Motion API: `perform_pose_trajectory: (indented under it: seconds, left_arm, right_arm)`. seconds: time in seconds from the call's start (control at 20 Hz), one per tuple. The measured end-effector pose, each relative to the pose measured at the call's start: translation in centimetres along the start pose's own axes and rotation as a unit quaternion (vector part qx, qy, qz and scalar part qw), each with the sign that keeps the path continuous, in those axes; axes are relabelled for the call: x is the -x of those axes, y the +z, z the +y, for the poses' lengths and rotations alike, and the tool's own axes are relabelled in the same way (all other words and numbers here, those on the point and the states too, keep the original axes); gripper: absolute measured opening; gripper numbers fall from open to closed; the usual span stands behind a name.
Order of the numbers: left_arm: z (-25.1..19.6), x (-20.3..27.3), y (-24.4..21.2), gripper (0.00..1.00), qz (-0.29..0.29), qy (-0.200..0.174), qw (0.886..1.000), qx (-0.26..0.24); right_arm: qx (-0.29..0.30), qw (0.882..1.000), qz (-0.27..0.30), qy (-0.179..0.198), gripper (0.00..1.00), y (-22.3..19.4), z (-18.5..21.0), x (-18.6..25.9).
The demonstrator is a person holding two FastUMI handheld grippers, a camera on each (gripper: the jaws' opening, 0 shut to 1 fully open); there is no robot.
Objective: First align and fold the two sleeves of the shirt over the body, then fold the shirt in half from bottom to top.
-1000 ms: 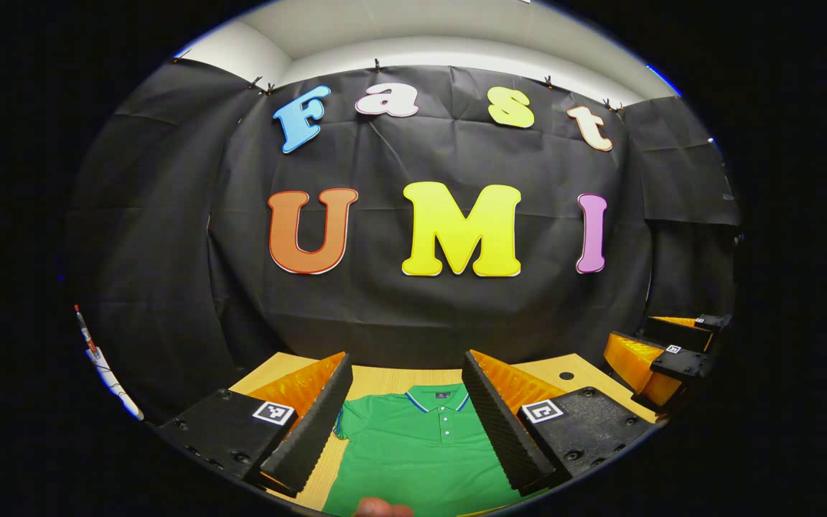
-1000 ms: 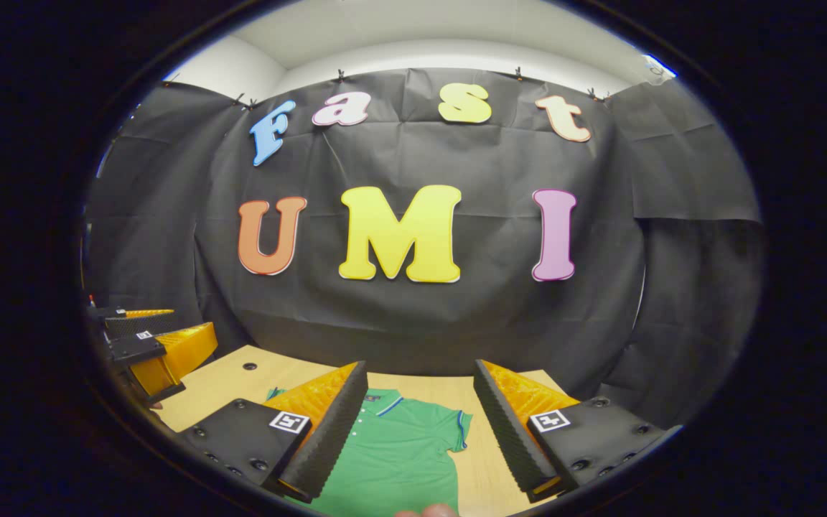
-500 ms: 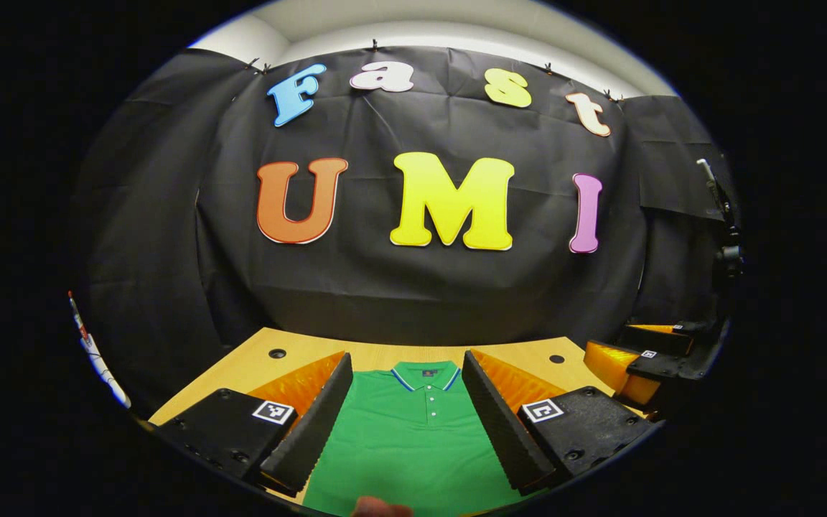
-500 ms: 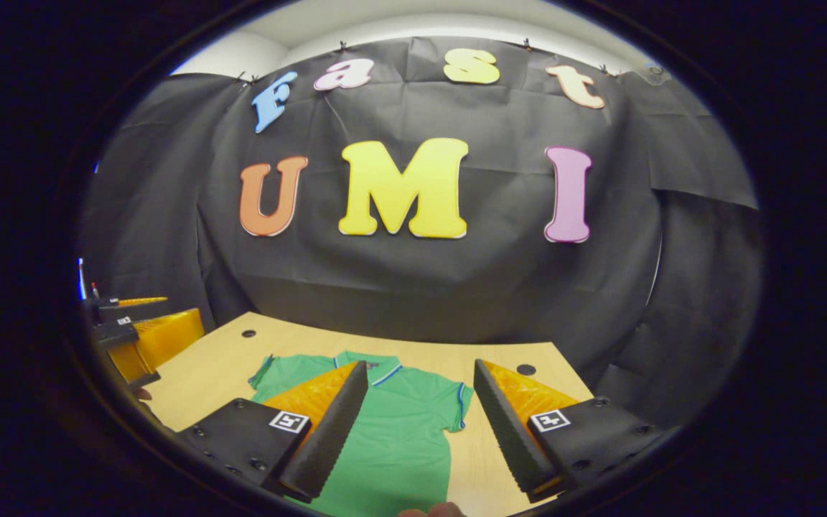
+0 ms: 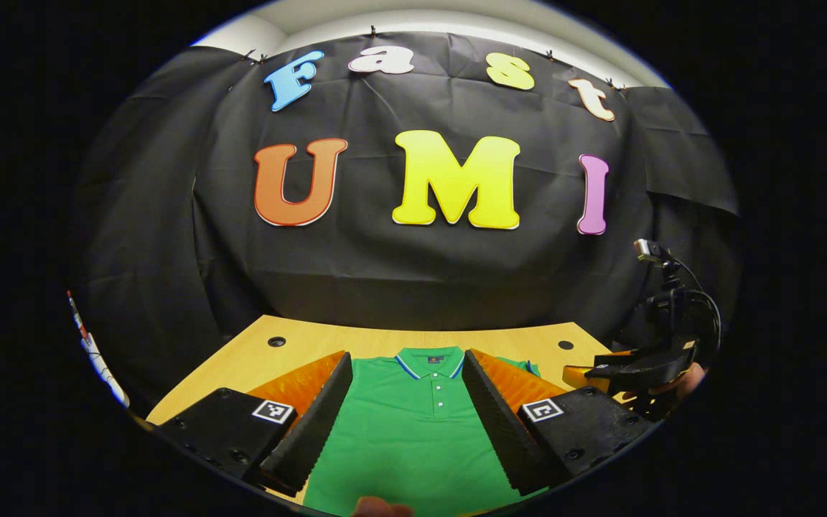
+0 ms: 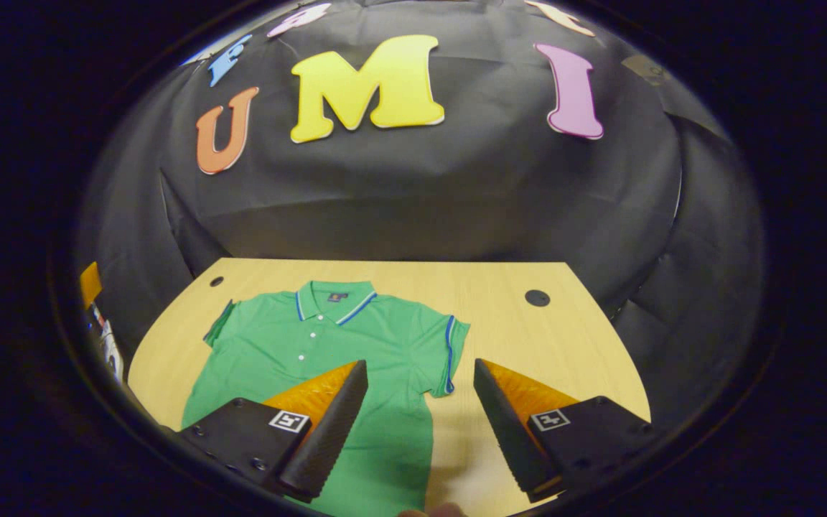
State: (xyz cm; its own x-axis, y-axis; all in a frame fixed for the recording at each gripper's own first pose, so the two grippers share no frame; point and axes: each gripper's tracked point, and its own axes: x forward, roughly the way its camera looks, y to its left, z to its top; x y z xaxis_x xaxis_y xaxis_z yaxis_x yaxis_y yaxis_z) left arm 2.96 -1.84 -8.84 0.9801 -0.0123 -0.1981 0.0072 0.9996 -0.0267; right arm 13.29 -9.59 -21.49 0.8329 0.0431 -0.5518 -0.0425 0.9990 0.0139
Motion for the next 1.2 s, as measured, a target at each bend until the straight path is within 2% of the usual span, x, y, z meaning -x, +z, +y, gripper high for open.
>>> perform_pose_trajectory:
  seconds: [0.1, 0.15, 0.2, 0.35, 0.4, 0.45, 0.5, 0.6, 0.7, 0.75, 0.8, 1.0, 1.05, 1.1, 1.2]
  left_arm:
    - [0.5, -0.7, -1.1, 0.99, 0.010, 0.007, 1.000, 0.004]
    - [0.7, -0.9, -1.8, 0.99, 0.021, 0.009, 1.000, 0.006]
    - [0.8, -1.0, -2.2, 0.99, 0.029, 0.011, 0.999, 0.008]
    - [0.8, -1.6, -3.3, 0.99, 0.039, 0.013, 0.999, 0.015]
    - [1.0, -1.9, -3.6, 1.00, 0.044, 0.017, 0.999, 0.012]
    - [1.2, -2.1, -3.9, 1.00, 0.048, 0.021, 0.999, 0.007]
    - [1.3, -2.2, -4.1, 1.00, 0.051, 0.025, 0.998, 0.004]
    - [1.6, -2.4, -4.5, 1.00, 0.055, 0.029, 0.998, 0.009]
    - [1.7, -2.5, -5.0, 1.00, 0.061, 0.031, 0.998, 0.010]
    - [1.7, -2.5, -5.3, 1.00, 0.065, 0.032, 0.997, 0.009]
    - [1.9, -2.6, -5.4, 1.00, 0.069, 0.033, 0.997, 0.009]
    - [2.3, -2.7, -5.2, 1.00, 0.069, 0.035, 0.997, 0.004]
    - [2.3, -2.8, -5.2, 1.00, 0.069, 0.034, 0.997, 0.003]
    - [2.2, -2.9, -5.4, 1.00, 0.072, 0.031, 0.997, 0.004]
    - [2.3, -3.0, -5.6, 1.00, 0.081, 0.029, 0.996, 0.002]
  right_arm:
    - [0.000, 1.000, 0.017, -0.006, 0.96, 0.0, -1.2, -2.9]
    - [-0.001, 1.000, 0.026, -0.008, 1.00, -0.1, -1.5, -4.3]
    - [-0.002, 0.999, 0.037, -0.008, 0.96, -0.3, -1.8, -5.7]
    - [0.017, 0.996, 0.084, -0.005, 0.93, -2.0, -2.3, -9.7]
    - [0.013, 0.995, 0.098, -0.005, 0.96, -2.7, -2.3, -10.8]
    - [0.006, 0.994, 0.110, -0.005, 0.90, -3.3, -2.3, -11.7]
    - [-0.002, 0.993, 0.119, -0.006, 0.96, -3.7, -2.5, -12.4]
    - [-0.011, 0.991, 0.130, -0.009, 0.95, -4.1, -2.8, -13.7]
    - [-0.017, 0.991, 0.135, -0.013, 0.91, -4.0, -2.9, -15.0]
    - [-0.021, 0.990, 0.137, -0.014, 0.86, -4.0, -2.9, -15.6]
    - [-0.024, 0.989, 0.142, -0.015, 0.69, -4.2, -2.9, -16.1]
    - [-0.024, 0.987, 0.154, -0.023, 0.53, -4.8, -3.3, -17.2]
    - [-0.024, 0.987, 0.155, -0.026, 0.59, -4.9, -3.4, -17.1]
    - [-0.027, 0.987, 0.156, -0.027, 0.57, -4.9, -3.3, -17.1]
    - [-0.030, 0.987, 0.151, -0.044, 0.34, -4.8, -4.2, -17.3]
